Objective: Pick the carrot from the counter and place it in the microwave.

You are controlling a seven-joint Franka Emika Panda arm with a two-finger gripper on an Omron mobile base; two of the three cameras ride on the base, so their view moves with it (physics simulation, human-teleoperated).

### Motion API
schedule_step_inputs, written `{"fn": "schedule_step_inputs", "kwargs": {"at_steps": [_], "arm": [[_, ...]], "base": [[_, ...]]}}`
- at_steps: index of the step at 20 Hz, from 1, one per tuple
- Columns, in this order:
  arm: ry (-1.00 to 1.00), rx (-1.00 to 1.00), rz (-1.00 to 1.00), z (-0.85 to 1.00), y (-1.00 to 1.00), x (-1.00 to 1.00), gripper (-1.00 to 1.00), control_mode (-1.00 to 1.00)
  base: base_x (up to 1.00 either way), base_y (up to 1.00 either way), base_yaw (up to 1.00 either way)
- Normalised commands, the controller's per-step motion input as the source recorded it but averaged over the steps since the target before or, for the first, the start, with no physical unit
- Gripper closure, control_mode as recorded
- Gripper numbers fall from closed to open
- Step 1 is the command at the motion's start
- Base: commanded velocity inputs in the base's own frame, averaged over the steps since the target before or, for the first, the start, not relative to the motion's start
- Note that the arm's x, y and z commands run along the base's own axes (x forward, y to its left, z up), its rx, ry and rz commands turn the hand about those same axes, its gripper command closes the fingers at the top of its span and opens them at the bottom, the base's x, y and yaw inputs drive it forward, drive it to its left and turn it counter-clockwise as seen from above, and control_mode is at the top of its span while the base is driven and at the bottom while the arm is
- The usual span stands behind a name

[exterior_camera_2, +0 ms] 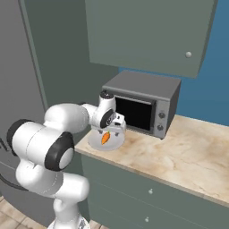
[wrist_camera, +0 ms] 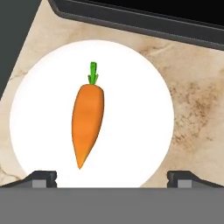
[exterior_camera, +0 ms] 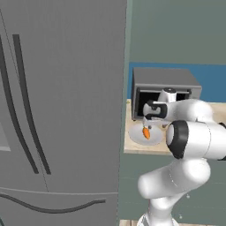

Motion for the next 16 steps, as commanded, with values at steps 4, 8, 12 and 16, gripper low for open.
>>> {"fn": "schedule_step_inputs", "kwargs": {"at_steps": [4,8,12,16], "arm": [[0.05,0.00,0.00,-0.17,0.03,0.00,-1.00,-1.00],[0.06,0.00,0.00,-0.26,0.24,0.00,-1.00,-1.00],[0.04,0.00,0.00,-0.42,0.31,0.05,-1.00,-1.00],[0.01,0.00,0.00,-0.39,0.04,0.08,-1.00,-1.00]], "base": [[0.00,0.00,0.00],[0.00,0.00,0.00],[0.00,0.00,0.00],[0.00,0.00,0.00]]}}
